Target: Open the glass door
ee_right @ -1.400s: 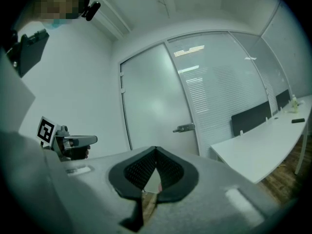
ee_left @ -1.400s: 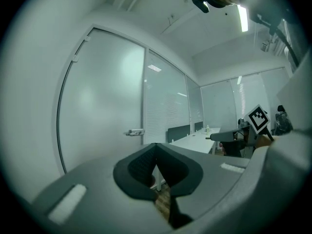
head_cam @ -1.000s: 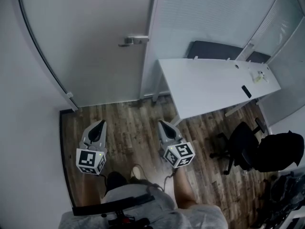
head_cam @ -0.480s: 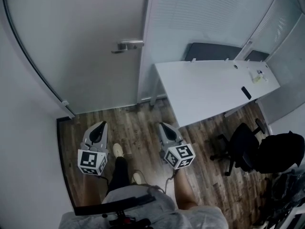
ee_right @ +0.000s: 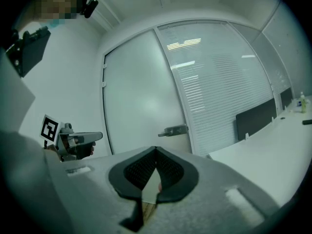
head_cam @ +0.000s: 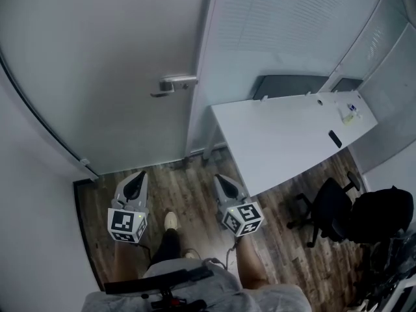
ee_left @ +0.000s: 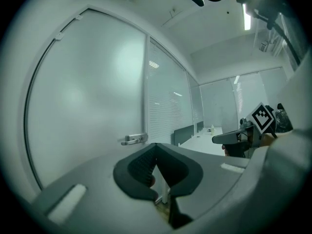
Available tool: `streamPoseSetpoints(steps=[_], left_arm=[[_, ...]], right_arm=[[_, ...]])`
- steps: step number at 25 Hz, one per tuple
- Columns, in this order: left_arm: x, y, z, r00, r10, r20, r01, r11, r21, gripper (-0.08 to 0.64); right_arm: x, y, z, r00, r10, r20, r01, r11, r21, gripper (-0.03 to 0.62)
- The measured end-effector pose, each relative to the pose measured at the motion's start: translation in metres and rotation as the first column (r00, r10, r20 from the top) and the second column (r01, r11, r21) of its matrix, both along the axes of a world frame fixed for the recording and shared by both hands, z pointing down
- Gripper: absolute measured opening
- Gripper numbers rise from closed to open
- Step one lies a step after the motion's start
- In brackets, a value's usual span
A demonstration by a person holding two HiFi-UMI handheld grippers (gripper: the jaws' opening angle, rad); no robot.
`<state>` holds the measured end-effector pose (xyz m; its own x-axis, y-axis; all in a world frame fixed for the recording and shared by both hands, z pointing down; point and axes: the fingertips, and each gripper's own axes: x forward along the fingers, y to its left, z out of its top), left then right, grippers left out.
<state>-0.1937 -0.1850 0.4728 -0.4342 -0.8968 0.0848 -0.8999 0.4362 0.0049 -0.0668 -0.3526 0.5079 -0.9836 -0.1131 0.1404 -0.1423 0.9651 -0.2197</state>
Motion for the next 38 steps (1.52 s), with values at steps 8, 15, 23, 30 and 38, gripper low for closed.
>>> streamPoseSetpoints(steps=[8, 15, 23, 30, 38], left_arm=[[-0.076, -0.028, -0.011, 0.998, 0.057, 0.004, -0.057, 0.998, 0.004, 0.005], [-0.131, -0.051, -0.016, 0.995, 0.097, 0.029, -0.097, 0.995, 0.004, 0.004], [-0.161, -0.065, -0.001, 0.993, 0.113, 0.025, -0.113, 0.993, -0.014, 0.005], [-0.177, -0.083, 0.001, 0.99, 0.132, 0.04, -0.13, 0.99, -0.045, 0.005], [-0.19, -0.115, 0.008, 0.987, 0.152, 0.057, -0.149, 0.987, -0.059, 0.005]], right_arm=[[-0.068, -0.02, -0.014, 0.999, 0.052, 0.016, -0.052, 0.999, 0.008, 0.002], [-0.119, -0.034, -0.021, 0.996, 0.088, 0.031, -0.088, 0.996, 0.017, 0.002], [-0.149, -0.044, -0.014, 0.995, 0.097, 0.019, -0.097, 0.995, 0.028, 0.002], [-0.161, -0.057, -0.017, 0.994, 0.111, 0.019, -0.112, 0.993, 0.025, 0.002], [-0.163, -0.087, -0.01, 0.989, 0.142, 0.026, -0.143, 0.99, 0.017, 0.002]])
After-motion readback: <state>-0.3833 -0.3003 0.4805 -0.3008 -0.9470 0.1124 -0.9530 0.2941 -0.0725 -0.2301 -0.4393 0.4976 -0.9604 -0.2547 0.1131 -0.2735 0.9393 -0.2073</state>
